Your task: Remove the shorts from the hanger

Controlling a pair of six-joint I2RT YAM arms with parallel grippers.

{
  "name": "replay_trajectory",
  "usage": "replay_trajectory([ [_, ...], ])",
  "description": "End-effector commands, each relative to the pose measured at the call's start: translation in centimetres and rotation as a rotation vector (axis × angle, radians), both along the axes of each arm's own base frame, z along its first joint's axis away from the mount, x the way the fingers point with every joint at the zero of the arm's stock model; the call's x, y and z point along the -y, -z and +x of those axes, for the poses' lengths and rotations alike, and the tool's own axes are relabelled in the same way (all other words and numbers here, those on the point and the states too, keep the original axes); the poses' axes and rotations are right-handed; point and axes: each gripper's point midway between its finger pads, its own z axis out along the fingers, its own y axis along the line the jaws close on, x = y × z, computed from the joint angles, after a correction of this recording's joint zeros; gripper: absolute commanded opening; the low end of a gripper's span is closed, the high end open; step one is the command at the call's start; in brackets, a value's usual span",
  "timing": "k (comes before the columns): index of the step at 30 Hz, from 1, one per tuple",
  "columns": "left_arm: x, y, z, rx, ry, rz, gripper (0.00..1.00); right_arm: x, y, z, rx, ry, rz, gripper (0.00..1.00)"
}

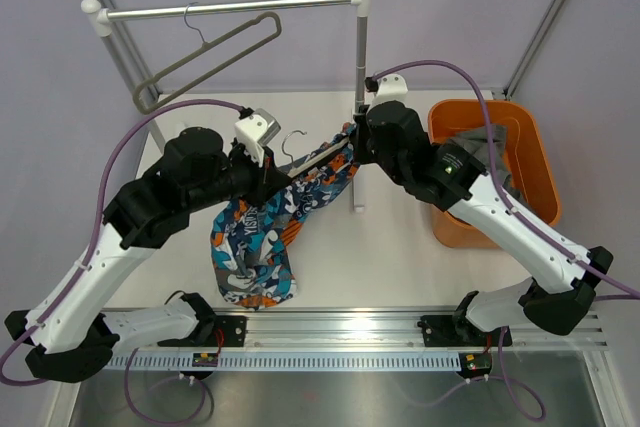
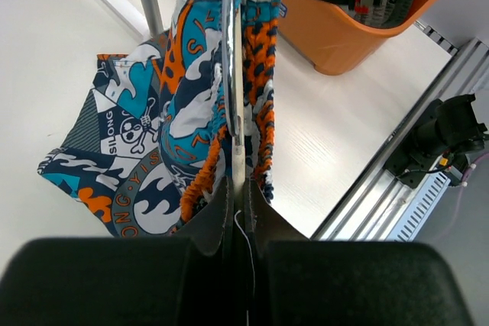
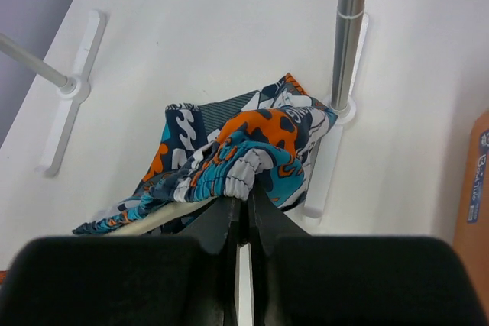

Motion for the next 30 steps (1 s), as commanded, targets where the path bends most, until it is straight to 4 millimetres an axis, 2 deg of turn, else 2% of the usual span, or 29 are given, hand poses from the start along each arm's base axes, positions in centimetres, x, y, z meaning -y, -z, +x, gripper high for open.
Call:
replay_trajectory([
  [1,0.1,-1.6,-1.4,0.032,0.038,-0.052,0.0,2.5,-2.9,1.5,0.079,0.124,-0.005,0.02],
  [7,-0.5,-1.9,-1.9,0.052,0.037,-0.05,0.0,4.8,-2.4,3.2,0.058,0.182,-0.017,0.0],
  [11,-0.8,-2.8,-2.6,0.082,0.058,-0.08,0.0,6.7,-0.7,4.7,0.019,0.22,-0.024,0.0],
  [14,-1.0,-3.6,-3.2,0.098,0.074,-0.104,0.0,7.0,0.5,5.1,-0.004,0.218,-0.035,0.0],
  [20,-1.0,-5.3,-3.8,0.15,0.098,-0.165,0.0,5.6,2.6,4.9,-0.046,0.162,-0.01,0.0],
  [24,-1.2,-6.3,-3.2,0.183,0.059,-0.201,0.0,4.4,4.1,4.0,-0.083,0.097,0.025,0.0],
  [27,-1.2,-6.8,-2.3,0.203,0.012,-0.238,0.0,3.2,4.4,2.7,-0.082,0.051,0.055,0.0],
  [30,-1.1,-7.2,-1.2,0.216,-0.043,-0.278,0.0,1.5,4.2,0.5,-0.073,-0.005,0.072,0.0],
])
